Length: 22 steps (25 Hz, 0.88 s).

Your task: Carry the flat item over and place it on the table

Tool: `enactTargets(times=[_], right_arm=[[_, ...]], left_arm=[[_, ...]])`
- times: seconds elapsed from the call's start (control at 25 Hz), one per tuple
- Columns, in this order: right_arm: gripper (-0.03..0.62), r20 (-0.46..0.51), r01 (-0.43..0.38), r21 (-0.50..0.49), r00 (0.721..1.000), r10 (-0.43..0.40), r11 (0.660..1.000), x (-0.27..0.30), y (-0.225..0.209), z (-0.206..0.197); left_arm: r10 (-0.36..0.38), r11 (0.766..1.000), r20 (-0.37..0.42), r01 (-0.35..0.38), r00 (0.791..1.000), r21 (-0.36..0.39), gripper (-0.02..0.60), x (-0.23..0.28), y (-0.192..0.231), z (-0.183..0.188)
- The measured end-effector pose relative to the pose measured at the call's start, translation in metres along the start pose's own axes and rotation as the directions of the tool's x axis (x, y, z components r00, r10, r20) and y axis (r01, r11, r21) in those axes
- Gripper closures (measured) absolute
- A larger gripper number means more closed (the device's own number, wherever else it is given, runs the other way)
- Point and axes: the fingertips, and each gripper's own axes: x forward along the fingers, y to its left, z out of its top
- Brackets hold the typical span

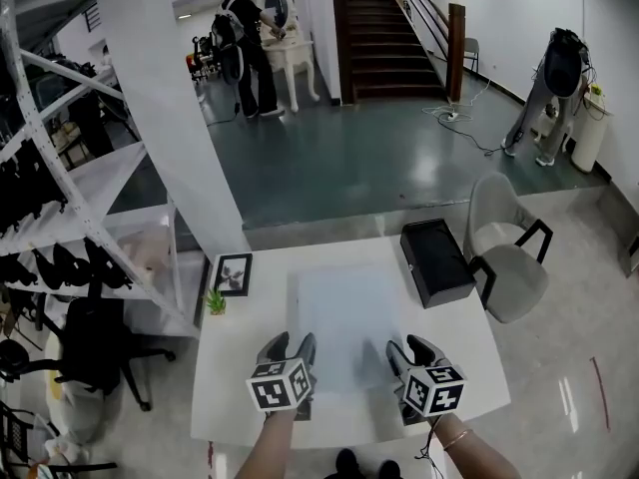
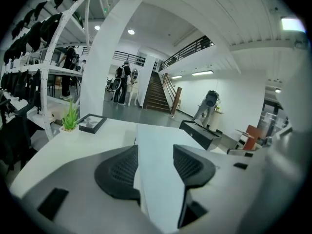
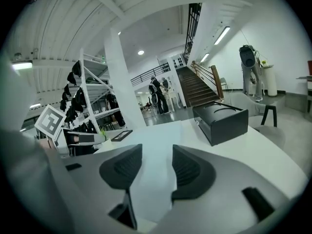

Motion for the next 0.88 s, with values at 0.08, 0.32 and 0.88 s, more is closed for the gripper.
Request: enactTargets(times=[0.08,0.32,0.88], right_arm=[[0.436,0.017,-0.004,-0.006,1.000,0.004,1.000,-0.009,0.003,0.006],[0.496,0.051,-0.030,-0.021,0.998,0.031,0.999,-0.035,0.010,0.016],[0.585,0.064,-0.076,-0.050,0.995,0.079,0.996,-0.078,0.026,0.008]], left_arm=[[-0.003,1.000,0.020,0.003,1.000,0.008,0.372,-0.009,-0.006,0.004],[-0.009,1.000,0.074,0.007,0.997,0.025,0.432,-0.036,-0.024,0.008],[-0.028,0.999,0.112,0.025,0.993,0.028,0.533,-0.087,-0.048,-0.004]])
